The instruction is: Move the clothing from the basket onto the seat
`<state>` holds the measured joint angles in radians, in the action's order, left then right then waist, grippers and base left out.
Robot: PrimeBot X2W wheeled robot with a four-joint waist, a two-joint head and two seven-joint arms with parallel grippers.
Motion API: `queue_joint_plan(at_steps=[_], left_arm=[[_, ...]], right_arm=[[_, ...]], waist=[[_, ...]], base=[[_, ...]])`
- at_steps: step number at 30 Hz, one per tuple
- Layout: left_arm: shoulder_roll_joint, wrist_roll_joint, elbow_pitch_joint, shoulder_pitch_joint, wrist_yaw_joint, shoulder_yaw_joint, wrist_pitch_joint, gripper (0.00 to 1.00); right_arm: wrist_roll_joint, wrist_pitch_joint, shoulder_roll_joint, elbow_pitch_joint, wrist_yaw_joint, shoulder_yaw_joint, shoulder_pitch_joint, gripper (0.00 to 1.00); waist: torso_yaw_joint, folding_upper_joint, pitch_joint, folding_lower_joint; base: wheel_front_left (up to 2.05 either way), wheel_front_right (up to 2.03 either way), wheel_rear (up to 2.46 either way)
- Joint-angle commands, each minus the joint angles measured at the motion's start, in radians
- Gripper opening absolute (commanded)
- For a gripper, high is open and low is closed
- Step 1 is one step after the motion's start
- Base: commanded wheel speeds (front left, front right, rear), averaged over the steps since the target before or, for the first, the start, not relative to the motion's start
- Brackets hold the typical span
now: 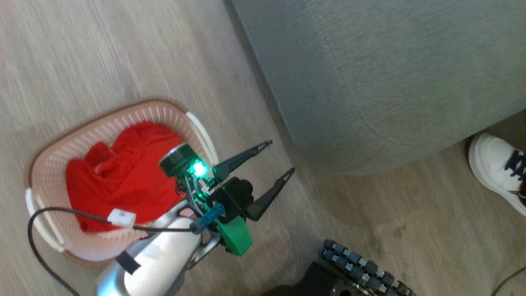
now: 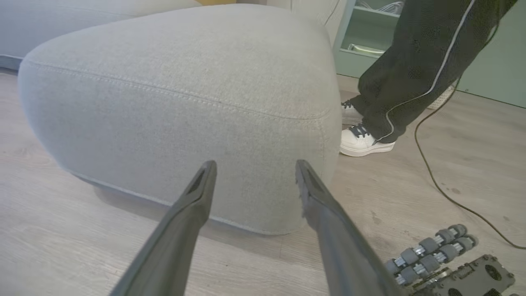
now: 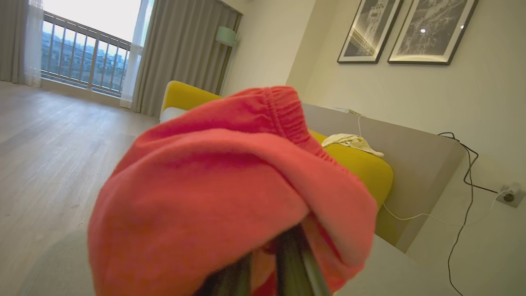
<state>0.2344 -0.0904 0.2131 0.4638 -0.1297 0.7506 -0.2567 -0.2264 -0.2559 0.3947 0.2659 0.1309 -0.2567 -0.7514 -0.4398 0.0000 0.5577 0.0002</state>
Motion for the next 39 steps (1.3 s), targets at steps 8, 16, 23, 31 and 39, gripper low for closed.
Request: queue_joint_plan(at_steps=[8,16,23,31,39], left_arm=[[0.028,0.014,-0.038,0.064,-0.001,0.013,-0.005,1.00],[0.037,0.030,-0.040,0.080,0.004,-0.010,-0.005,1.00],[0.043,0.047,-0.047,0.077,0.004,-0.023,-0.005,1.00],[0.035,0.064,-0.059,0.089,0.003,-0.018,-0.005,1.00],[0.024,0.062,-0.072,0.094,0.003,-0.023,-0.005,1.00]], right_arm=[[-0.045,-0.006,0.092,0.184,0.000,-0.034,-0.164,0.00],[-0.005,-0.006,0.126,0.419,0.000,0.033,-0.245,0.00],[-0.015,-0.006,0.131,0.523,0.000,0.068,-0.312,0.00],[-0.042,-0.006,0.126,0.686,0.000,0.132,-0.365,0.00],[-0.096,-0.006,0.130,0.795,0.000,0.186,-0.393,0.00]], waist=[[0.073,0.0000,0.151,-0.0002],[0.111,0.0000,0.199,-0.0002],[0.129,0.0000,0.228,-0.0002],[0.155,0.0000,0.250,-0.0002],[0.168,0.0000,0.252,-0.0002]], base=[[0.00,0.00,0.00],[0.00,0.00,0.00],[0.00,0.00,0.00],[0.00,0.00,0.00],[0.00,0.00,0.00]])
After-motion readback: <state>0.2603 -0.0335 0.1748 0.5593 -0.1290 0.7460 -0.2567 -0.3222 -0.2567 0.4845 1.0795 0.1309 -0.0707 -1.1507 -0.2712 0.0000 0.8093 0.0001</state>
